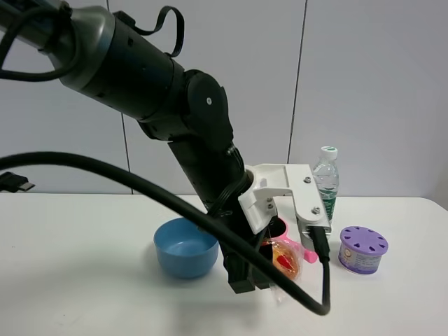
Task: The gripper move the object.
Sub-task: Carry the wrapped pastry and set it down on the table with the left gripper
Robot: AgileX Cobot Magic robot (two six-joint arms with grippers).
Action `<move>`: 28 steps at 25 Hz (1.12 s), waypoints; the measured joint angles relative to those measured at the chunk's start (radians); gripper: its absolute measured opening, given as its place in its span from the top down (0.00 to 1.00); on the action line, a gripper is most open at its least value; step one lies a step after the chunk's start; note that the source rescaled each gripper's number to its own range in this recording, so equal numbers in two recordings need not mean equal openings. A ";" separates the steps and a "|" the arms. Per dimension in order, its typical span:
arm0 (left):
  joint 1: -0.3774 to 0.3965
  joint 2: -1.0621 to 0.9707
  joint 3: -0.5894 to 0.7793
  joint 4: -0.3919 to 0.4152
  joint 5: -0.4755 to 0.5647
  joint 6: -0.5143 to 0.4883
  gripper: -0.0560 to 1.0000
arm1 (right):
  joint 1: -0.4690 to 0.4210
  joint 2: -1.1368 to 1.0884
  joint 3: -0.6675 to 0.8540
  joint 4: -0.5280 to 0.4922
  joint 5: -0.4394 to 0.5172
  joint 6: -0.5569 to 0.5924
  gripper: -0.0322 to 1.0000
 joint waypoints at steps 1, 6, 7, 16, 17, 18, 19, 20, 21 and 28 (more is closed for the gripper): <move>0.008 0.009 0.000 -0.012 -0.006 0.011 0.93 | 0.000 0.000 0.000 0.000 0.000 0.000 0.00; 0.019 0.047 0.000 -0.049 -0.014 0.042 0.93 | 0.000 0.000 0.000 0.000 0.000 0.000 0.00; 0.020 0.054 0.000 -0.054 -0.015 0.046 0.93 | 0.000 0.000 0.000 0.000 0.000 0.000 0.00; 0.040 0.082 0.001 -0.077 -0.035 0.061 0.93 | 0.000 0.000 0.000 0.000 0.000 0.000 0.00; 0.042 0.082 0.001 -0.077 -0.036 0.061 0.93 | 0.000 0.000 0.000 0.000 0.000 0.000 0.00; 0.042 0.082 0.001 -0.077 -0.036 0.061 0.93 | 0.000 0.000 0.000 0.000 0.000 0.000 0.00; 0.043 0.083 0.001 -0.079 -0.037 0.061 0.93 | 0.000 0.000 0.000 0.000 0.000 0.000 0.00; 0.043 0.083 0.001 -0.082 -0.037 0.061 0.93 | 0.000 0.000 0.000 0.000 0.000 0.000 0.00; 0.043 0.085 0.001 -0.084 -0.037 0.061 0.93 | 0.000 0.000 0.000 0.000 0.000 0.000 0.00; 0.043 0.110 0.001 -0.088 -0.040 0.066 0.93 | 0.000 0.000 0.000 0.000 0.000 0.000 0.00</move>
